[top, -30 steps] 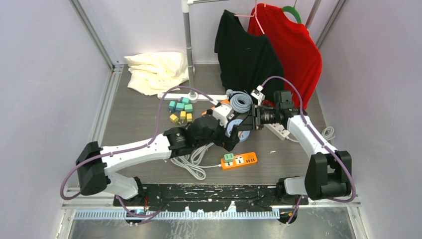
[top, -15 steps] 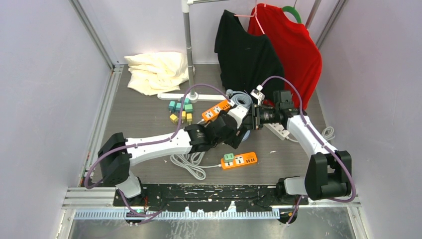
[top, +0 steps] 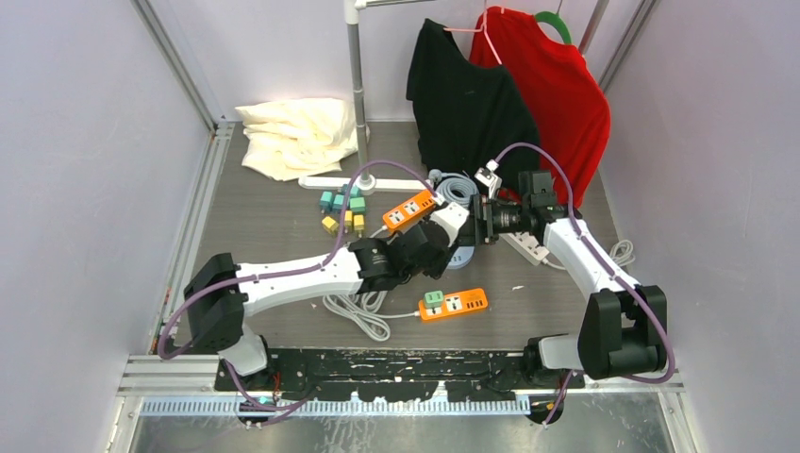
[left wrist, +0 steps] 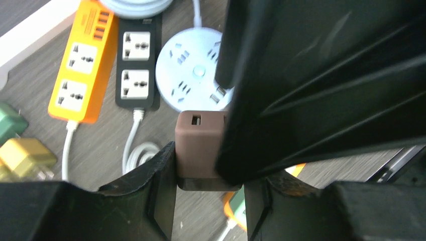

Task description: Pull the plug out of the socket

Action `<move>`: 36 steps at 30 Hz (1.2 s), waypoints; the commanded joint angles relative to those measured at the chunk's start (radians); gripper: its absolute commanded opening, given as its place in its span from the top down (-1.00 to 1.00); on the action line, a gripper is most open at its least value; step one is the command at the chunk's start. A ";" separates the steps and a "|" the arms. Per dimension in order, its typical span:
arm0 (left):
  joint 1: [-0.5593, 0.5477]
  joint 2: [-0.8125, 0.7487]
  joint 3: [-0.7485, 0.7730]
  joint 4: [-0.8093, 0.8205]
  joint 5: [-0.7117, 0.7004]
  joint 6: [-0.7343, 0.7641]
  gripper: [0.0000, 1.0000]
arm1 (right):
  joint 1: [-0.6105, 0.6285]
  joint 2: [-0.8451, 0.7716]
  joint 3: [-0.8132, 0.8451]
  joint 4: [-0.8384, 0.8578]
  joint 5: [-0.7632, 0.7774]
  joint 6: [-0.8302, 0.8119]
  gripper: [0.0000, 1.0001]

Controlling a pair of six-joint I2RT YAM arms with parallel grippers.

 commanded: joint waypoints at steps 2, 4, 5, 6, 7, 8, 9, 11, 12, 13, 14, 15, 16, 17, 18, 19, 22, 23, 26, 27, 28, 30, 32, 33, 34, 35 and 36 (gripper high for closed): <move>0.026 -0.147 -0.150 0.019 -0.050 -0.035 1.00 | -0.006 -0.061 0.031 -0.023 -0.030 -0.092 -1.00; 0.053 -0.225 -0.235 0.031 -0.032 -0.061 1.00 | -0.013 -0.067 0.028 -0.029 -0.026 -0.108 -0.99; 0.070 -0.260 -0.272 0.030 -0.032 -0.080 1.00 | -0.016 -0.069 0.030 -0.036 -0.020 -0.123 -1.00; 0.093 -0.295 -0.309 0.027 -0.030 -0.100 1.00 | -0.019 -0.071 0.036 -0.055 -0.006 -0.140 -1.00; 0.123 -0.333 -0.344 0.026 -0.021 -0.115 1.00 | -0.022 -0.071 0.041 -0.070 0.007 -0.167 -0.99; 0.155 -0.361 -0.377 0.032 -0.002 -0.123 1.00 | -0.024 -0.073 0.046 -0.079 0.017 -0.180 -1.00; 0.198 -0.414 -0.413 0.045 0.016 -0.129 1.00 | -0.027 -0.075 0.047 -0.083 0.022 -0.185 -0.99; 0.310 -0.483 -0.484 0.081 0.083 -0.154 1.00 | -0.034 -0.077 0.046 -0.083 0.024 -0.189 -0.99; 0.380 -0.513 -0.518 0.100 0.124 -0.177 1.00 | -0.039 -0.077 0.047 -0.083 0.026 -0.190 -1.00; 0.483 -0.537 -0.561 0.123 0.172 -0.211 1.00 | -0.043 -0.077 0.047 -0.083 0.025 -0.190 -0.99; 0.558 -0.559 -0.588 0.147 0.210 -0.239 1.00 | -0.048 -0.077 0.046 -0.083 0.030 -0.190 -0.99; 0.635 -0.573 -0.615 0.173 0.248 -0.269 1.00 | -0.054 -0.077 0.046 -0.083 0.031 -0.193 -0.99; 0.700 -0.579 -0.634 0.203 0.290 -0.299 1.00 | -0.059 -0.076 0.044 -0.085 0.032 -0.192 -0.99; 0.766 -0.576 -0.648 0.230 0.312 -0.333 1.00 | -0.064 -0.077 0.045 -0.085 0.032 -0.192 -0.99; 0.816 -0.556 -0.654 0.245 0.334 -0.360 1.00 | -0.068 -0.077 0.044 -0.085 0.032 -0.193 -0.99; 0.862 -0.536 -0.654 0.253 0.345 -0.384 1.00 | -0.071 -0.075 0.045 -0.083 0.033 -0.195 -0.99; 0.950 -0.445 -0.641 0.274 0.361 -0.431 1.00 | -0.075 -0.078 0.047 -0.087 0.043 -0.197 -0.99; 0.969 -0.411 -0.626 0.269 0.360 -0.438 1.00 | -0.077 -0.083 0.048 -0.089 0.047 -0.200 -1.00; 0.989 -0.306 -0.575 0.242 0.309 -0.462 1.00 | -0.085 -0.092 0.046 -0.089 0.057 -0.206 -1.00; 0.989 -0.276 -0.555 0.231 0.293 -0.471 1.00 | -0.088 -0.092 0.047 -0.089 0.059 -0.206 -0.99; 0.989 -0.247 -0.529 0.220 0.280 -0.477 1.00 | -0.092 -0.090 0.048 -0.091 0.060 -0.206 -1.00; 0.990 -0.188 -0.486 0.188 0.257 -0.481 1.00 | -0.097 -0.087 0.051 -0.091 0.062 -0.206 -0.99; 0.990 -0.139 -0.450 0.167 0.252 -0.475 1.00 | -0.104 -0.085 0.051 -0.091 0.063 -0.206 -0.99; 0.991 -0.121 -0.445 0.173 0.256 -0.474 0.99 | -0.106 -0.084 0.050 -0.091 0.063 -0.206 -0.99; 0.990 -0.108 -0.443 0.183 0.257 -0.478 0.98 | -0.108 -0.084 0.049 -0.091 0.061 -0.206 -0.99; 0.990 -0.096 -0.443 0.197 0.255 -0.481 0.96 | -0.109 -0.084 0.049 -0.091 0.061 -0.206 -1.00; 0.990 -0.089 -0.444 0.204 0.250 -0.484 0.96 | -0.109 -0.082 0.048 -0.091 0.061 -0.206 -1.00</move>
